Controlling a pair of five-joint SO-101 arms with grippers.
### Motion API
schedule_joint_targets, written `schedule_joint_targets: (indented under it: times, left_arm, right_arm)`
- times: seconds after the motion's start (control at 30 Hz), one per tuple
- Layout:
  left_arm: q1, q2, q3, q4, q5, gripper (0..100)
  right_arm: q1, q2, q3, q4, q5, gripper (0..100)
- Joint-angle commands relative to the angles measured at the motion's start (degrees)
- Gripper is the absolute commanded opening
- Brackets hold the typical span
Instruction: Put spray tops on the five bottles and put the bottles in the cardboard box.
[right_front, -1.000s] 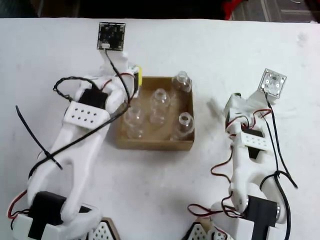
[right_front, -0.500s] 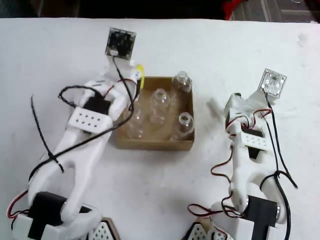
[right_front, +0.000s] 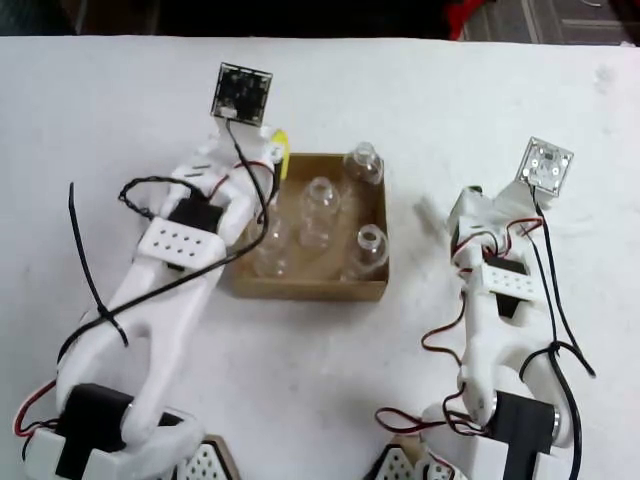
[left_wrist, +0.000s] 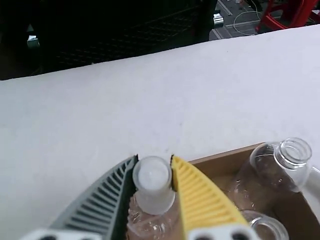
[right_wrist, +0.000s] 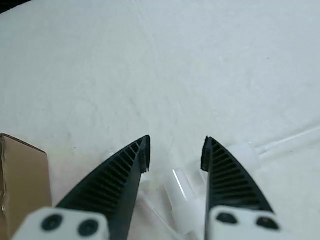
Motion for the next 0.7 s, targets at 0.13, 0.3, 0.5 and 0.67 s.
schedule_joint_targets:
  times: [0.13, 0.3, 0.5, 0.67]
  left_arm:
    - [0.04, -1.8, -0.35, -0.09, -0.26, 3]
    - [-0.22, -6.46, 0.18, 2.37, 1.67, 16]
    - [-0.84, -11.12, 0.0, 6.95, 4.57, 36]
    - [-1.98, -13.85, -0.44, 7.3, 4.66, 35]
  right_arm:
    - [-0.66, -0.04, -0.44, -1.36, 0.79, 14.9]
    - [-0.66, -0.04, -0.44, -1.36, 0.79, 14.9]
    - [-0.66, -0.04, -0.44, -1.36, 0.79, 14.9]
    - [-0.66, -0.04, -0.44, -1.36, 0.79, 14.9]
